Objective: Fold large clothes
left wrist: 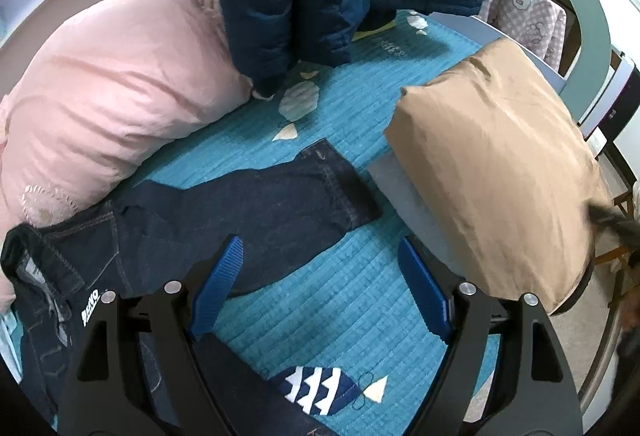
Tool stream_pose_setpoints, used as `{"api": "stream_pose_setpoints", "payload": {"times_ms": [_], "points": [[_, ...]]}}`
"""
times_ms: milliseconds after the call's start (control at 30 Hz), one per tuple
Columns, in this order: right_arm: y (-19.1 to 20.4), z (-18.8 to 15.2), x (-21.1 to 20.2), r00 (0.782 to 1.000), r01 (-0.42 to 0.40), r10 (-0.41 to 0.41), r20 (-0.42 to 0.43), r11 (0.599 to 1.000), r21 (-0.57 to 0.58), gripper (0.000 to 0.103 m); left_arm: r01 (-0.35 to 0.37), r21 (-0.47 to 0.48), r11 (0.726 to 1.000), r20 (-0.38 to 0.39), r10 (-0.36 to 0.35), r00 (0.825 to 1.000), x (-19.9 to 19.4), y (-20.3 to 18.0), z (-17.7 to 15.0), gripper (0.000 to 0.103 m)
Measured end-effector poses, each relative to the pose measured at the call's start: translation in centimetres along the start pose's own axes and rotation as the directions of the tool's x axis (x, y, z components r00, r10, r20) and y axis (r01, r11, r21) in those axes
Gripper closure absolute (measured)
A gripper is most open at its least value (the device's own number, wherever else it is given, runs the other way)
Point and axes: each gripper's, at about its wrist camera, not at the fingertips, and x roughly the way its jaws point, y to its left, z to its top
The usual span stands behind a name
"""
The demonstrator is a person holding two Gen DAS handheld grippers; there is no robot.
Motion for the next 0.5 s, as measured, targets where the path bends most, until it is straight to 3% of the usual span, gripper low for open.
{"api": "stream_pose_setpoints", "payload": {"times_ms": [67, 133, 267, 367, 500], "points": [[-1.9, -0.8, 3.2, 0.998, 0.025, -0.022, -0.066, 0.999, 0.047, 0.103, 0.005, -0.011, 1.0, 0.001, -0.005, 1.0, -0.5, 0.3, -0.3, 0.023], [-2.3, -1.1, 3.7, 0.997, 0.051, -0.047, -0.064, 0.998, 0.048, 0.103, 0.001, -0.013, 1.0, 0.005, -0.001, 1.0, -0.9, 0.4, -0.6, 0.022], [-2.1, -0.9, 1.9, 0.999, 0.041, -0.04, -0.023, 0.997, 0.064, 0.102, -0.018, -0.005, 1.0, 0.031, 0.018, 0.999, -2.5, 0.3, -1.4, 0.02], [-1.3, -0.8, -0.3, 0.998, 0.051, -0.053, 0.023, 0.997, 0.057, 0.096, -0.021, -0.005, 1.0, 0.05, 0.021, 0.999, -3.9, -0.1, -2.3, 0.019], [0.8, -1.1, -3.2, 0.998, 0.022, -0.024, 0.064, 0.999, 0.04, 0.096, 0.001, -0.012, 1.0, 0.07, 0.0, 0.998, -5.8, -1.2, -3.7, 0.017]]}}
